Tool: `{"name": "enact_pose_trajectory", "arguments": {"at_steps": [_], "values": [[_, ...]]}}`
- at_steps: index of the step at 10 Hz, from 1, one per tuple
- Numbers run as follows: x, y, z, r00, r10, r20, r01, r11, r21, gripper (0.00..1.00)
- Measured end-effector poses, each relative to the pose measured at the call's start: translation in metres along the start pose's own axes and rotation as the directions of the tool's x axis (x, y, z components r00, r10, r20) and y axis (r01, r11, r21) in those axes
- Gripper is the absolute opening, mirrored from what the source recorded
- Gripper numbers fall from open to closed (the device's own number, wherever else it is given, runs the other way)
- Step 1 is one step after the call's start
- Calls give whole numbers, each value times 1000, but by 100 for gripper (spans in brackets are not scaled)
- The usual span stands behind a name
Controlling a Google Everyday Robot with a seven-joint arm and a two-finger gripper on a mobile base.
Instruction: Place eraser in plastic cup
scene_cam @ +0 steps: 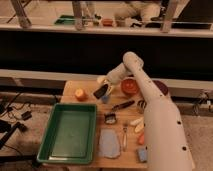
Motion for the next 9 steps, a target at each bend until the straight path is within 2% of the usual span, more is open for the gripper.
{"name": "enact_pose_trajectory", "arguments": {"at_steps": [9], "values": [[3, 1, -2, 1000, 5, -7, -5, 1000, 5, 3]]}}
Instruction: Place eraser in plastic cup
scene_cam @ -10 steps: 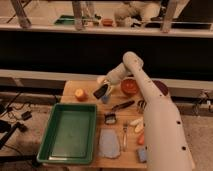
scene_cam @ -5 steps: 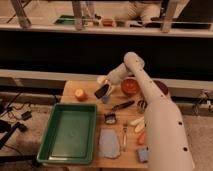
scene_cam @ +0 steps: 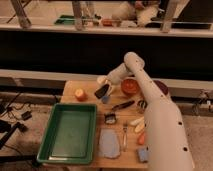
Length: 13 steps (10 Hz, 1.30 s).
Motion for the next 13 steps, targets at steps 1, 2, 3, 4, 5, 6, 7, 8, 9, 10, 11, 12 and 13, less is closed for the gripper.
{"name": "enact_pose_trajectory", "arguments": {"at_steps": [1, 2, 3, 4, 5, 6, 7, 8, 9, 10, 11, 12, 13], "values": [[0, 0, 0, 1000, 0, 0, 0, 1000, 0, 3], [0, 0, 0, 1000, 0, 0, 0, 1000, 0, 3], [0, 1, 1, 1000, 1, 1, -1, 1000, 0, 3], [1, 1, 1, 1000, 2, 1, -2, 1000, -1, 3], [1, 1, 1, 1000, 2, 1, -2, 1000, -1, 3], [1, 1, 1, 1000, 2, 1, -2, 1000, -1, 3], [1, 1, 1, 1000, 2, 1, -2, 1000, -1, 3], [1, 1, 1, 1000, 2, 1, -2, 1000, -1, 3], [1, 1, 1, 1000, 2, 1, -2, 1000, -1, 3], [1, 1, 1, 1000, 2, 1, -2, 1000, -1, 4], [1, 1, 1, 1000, 2, 1, -2, 1000, -1, 8], [1, 1, 1, 1000, 2, 1, -2, 1000, -1, 9], [1, 1, 1, 1000, 2, 1, -2, 1000, -1, 15]]}}
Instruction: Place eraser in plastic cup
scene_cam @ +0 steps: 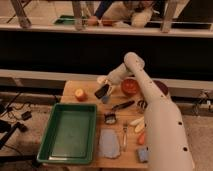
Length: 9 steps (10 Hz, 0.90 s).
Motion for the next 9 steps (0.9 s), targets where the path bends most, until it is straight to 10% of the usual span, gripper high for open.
{"name": "enact_pose_trajectory", "arguments": {"at_steps": [6, 9], "values": [[0, 0, 0, 1000, 0, 0, 0, 1000, 0, 75], [0, 0, 0, 1000, 0, 0, 0, 1000, 0, 80]]}}
